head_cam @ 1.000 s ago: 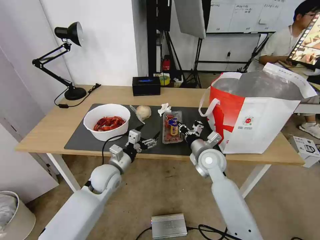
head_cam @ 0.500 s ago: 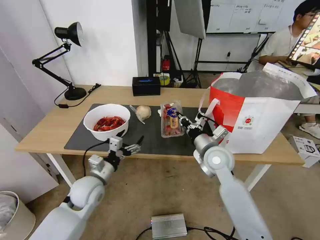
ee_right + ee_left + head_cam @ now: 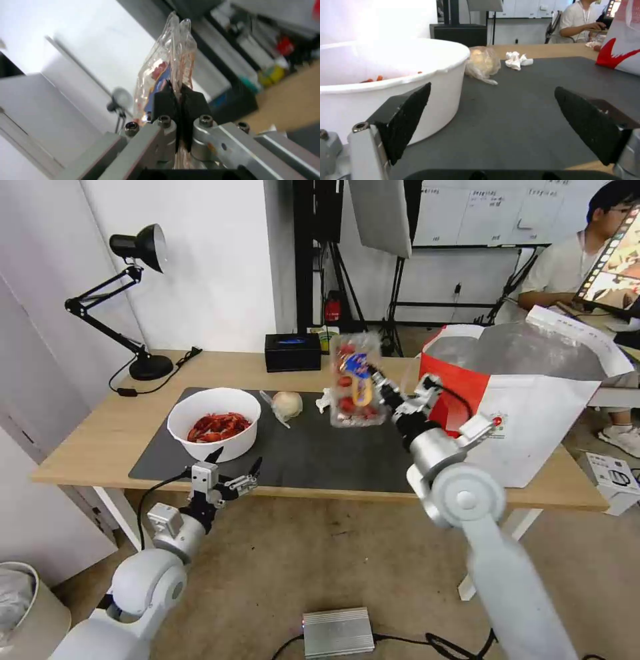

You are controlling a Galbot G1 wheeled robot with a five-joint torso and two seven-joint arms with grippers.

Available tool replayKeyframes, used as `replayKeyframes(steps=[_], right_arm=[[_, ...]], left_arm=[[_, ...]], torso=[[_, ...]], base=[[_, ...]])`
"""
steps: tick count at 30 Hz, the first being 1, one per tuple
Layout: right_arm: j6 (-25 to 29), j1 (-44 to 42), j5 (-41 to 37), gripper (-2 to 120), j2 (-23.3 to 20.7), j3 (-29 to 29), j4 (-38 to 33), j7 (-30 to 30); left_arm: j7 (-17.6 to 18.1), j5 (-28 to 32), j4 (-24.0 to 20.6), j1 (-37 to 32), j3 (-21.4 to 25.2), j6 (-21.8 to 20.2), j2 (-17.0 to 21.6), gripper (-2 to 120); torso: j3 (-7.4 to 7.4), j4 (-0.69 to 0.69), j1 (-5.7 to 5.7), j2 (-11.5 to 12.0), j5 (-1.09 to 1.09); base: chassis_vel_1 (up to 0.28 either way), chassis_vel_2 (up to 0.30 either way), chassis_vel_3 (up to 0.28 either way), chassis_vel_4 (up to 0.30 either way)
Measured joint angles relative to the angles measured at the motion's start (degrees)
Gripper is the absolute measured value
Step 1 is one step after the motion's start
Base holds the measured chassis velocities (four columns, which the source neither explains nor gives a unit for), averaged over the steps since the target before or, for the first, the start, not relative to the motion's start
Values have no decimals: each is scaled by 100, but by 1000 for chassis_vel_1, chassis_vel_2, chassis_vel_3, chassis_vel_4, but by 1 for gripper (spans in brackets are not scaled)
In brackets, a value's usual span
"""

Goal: Pick up the trash from the table and place it into the takeout bag.

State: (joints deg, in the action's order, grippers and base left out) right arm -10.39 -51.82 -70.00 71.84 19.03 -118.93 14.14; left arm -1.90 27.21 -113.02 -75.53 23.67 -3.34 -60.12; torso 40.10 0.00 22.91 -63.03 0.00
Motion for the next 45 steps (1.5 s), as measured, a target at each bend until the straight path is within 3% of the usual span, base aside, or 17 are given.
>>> replayKeyframes(steps=[10,20,45], right_arm=[[440,-29,-223,0,-254,719,-301,-184],[631,5,-604,0,-404,1435,-278,180],[813,209,-969,0,-238,1952,250,1290]], left_arm=[[-6,-103,6,-81,-78,2,-119,100],[-19,-181,-44,-214,-89,4,-179,100],[-52,-270,-85,-317,-119,3,-354,100]], torso=[[0,0,0,0,1],[0,0,0,0,0],[1,0,1,0,-1]], base=[[0,0,0,0],[0,0,0,0],[0,0,0,0]])
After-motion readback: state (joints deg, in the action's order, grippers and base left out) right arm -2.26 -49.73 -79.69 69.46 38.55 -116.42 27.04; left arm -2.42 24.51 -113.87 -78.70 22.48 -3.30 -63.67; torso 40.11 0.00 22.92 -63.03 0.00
